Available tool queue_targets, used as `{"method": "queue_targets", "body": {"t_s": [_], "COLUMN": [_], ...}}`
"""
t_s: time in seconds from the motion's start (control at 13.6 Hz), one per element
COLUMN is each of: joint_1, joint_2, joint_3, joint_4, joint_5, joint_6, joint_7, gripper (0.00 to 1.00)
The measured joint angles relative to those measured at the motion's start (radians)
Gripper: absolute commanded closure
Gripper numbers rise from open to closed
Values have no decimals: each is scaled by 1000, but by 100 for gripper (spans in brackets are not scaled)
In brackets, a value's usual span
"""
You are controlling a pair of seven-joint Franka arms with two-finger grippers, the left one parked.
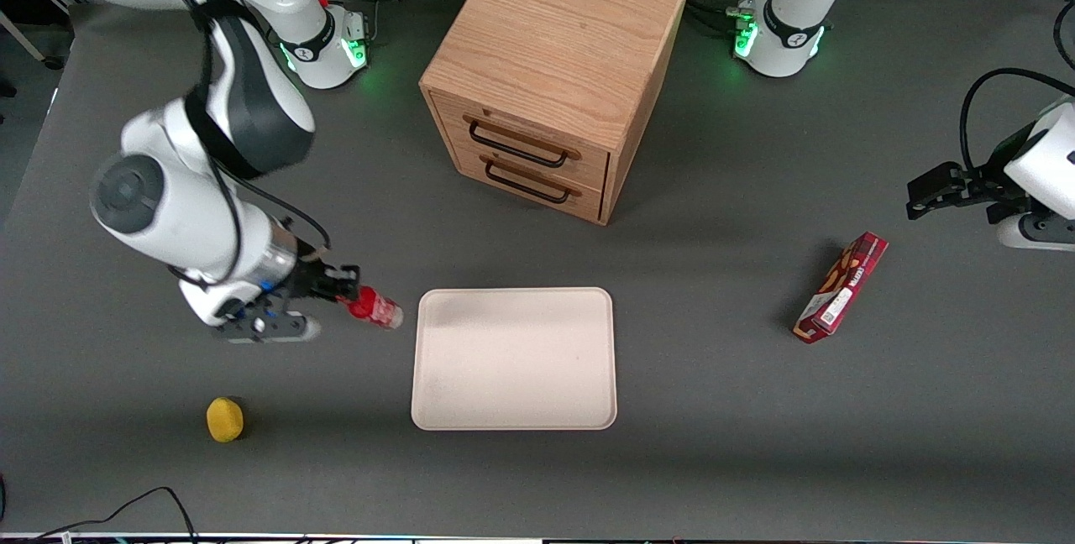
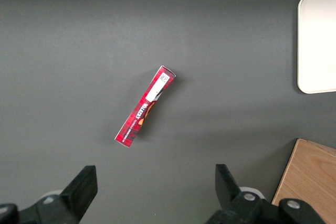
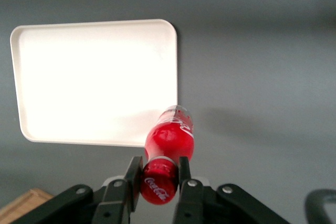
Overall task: Place coke bottle on tray
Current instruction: 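Carry the held bottle over to the cream tray, then lower the bottle onto the tray and open the right gripper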
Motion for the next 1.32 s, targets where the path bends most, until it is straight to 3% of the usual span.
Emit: {"method": "queue_targets", "body": {"t_s": [0.22, 0.44, 1.1, 1.17, 1.25, 1.32], "joint_1": [110, 194, 229, 229, 228, 226], "joint_2": [173, 272, 359, 361, 363, 366], "joint_3": [-52, -162, -196, -197, -201, -203], "joint_4": [199, 317, 359, 359, 359, 360], "joint_5": [-23, -23, -23, -23, -23, -23], "joint_6": [-3, 1, 70, 75, 82, 86], "joint_7": [65, 68, 68, 68, 68, 68], "gripper": [100, 100, 100, 62, 1, 0]}}
